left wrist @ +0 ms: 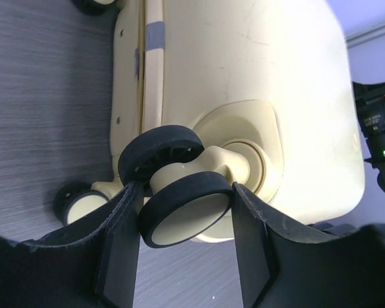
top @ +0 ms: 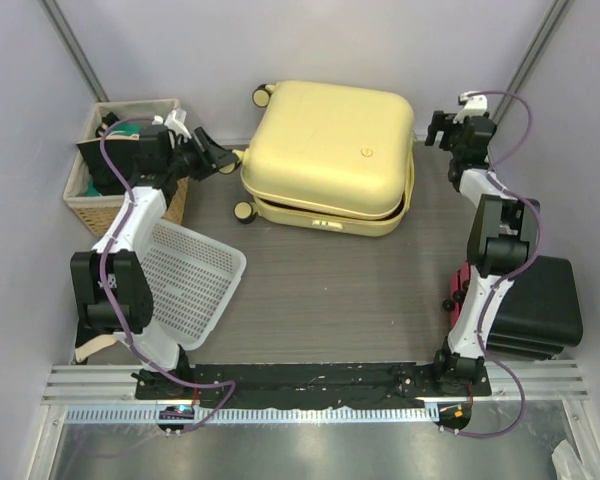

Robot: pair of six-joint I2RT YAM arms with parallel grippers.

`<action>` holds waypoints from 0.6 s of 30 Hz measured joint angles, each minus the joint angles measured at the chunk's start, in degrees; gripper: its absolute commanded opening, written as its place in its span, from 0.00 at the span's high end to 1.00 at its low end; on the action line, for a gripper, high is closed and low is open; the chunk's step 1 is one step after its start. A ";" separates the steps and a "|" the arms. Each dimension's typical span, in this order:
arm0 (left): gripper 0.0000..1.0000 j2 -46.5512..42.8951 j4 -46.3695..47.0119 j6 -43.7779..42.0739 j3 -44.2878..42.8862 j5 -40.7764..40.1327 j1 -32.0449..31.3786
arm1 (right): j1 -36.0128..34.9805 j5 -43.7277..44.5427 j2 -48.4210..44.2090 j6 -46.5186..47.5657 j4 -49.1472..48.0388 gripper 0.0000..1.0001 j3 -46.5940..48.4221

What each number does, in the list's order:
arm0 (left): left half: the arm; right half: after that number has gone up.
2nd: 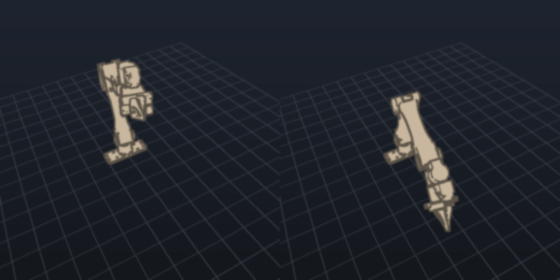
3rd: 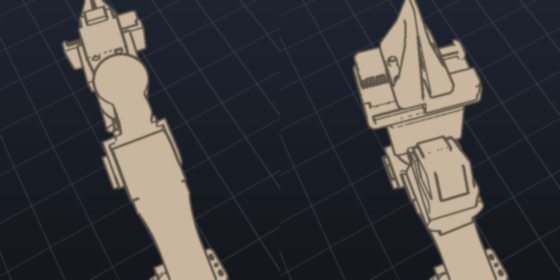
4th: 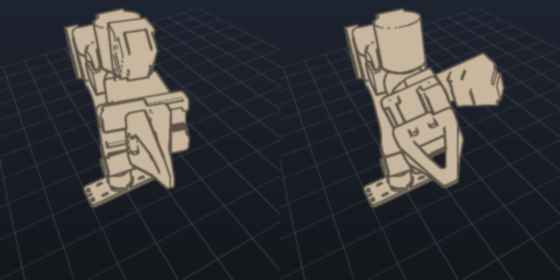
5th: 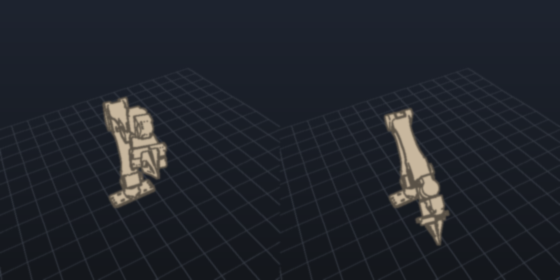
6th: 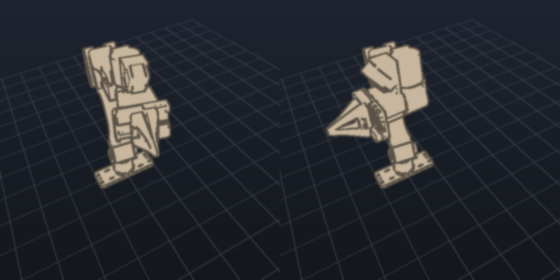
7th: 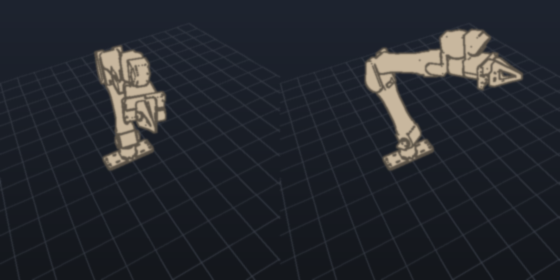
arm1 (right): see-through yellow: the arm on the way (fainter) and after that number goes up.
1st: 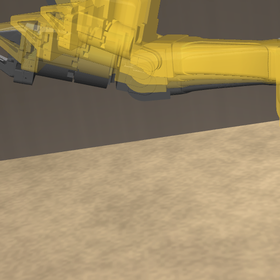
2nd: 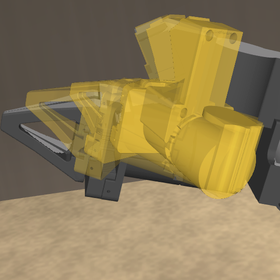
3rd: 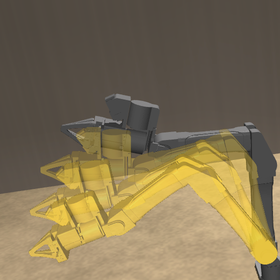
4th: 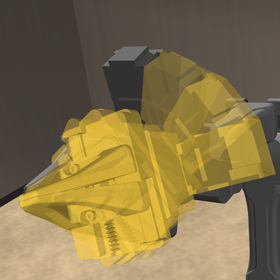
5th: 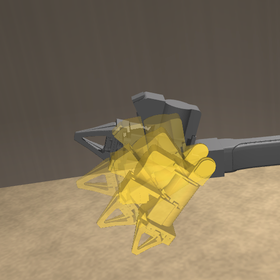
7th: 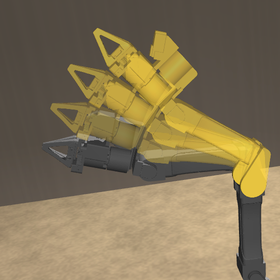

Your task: Open, take out, and arrange the luggage

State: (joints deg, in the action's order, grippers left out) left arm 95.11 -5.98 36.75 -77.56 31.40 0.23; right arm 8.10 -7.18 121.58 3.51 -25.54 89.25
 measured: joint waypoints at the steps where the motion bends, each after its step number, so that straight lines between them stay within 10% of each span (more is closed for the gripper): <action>1: 1.00 -0.37 0.72 0.94 0.00 0.13 -0.02 | 0.17 0.61 -2.12 -1.20 1.16 0.06 -0.61; 10: 1.00 -2.08 10.29 12.50 -0.96 0.72 -1.66 | -3.41 0.31 -42.71 -16.00 -2.95 0.08 -23.93; 18: 1.00 -1.44 14.84 16.94 -13.66 0.61 -2.69 | -34.03 -0.52 -57.83 -22.53 -11.63 0.08 -38.53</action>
State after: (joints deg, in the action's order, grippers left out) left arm 93.67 8.86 53.69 -91.22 32.01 -2.46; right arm -25.93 -7.70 63.75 -19.03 -37.17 50.72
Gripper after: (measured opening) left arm 0.307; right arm 0.921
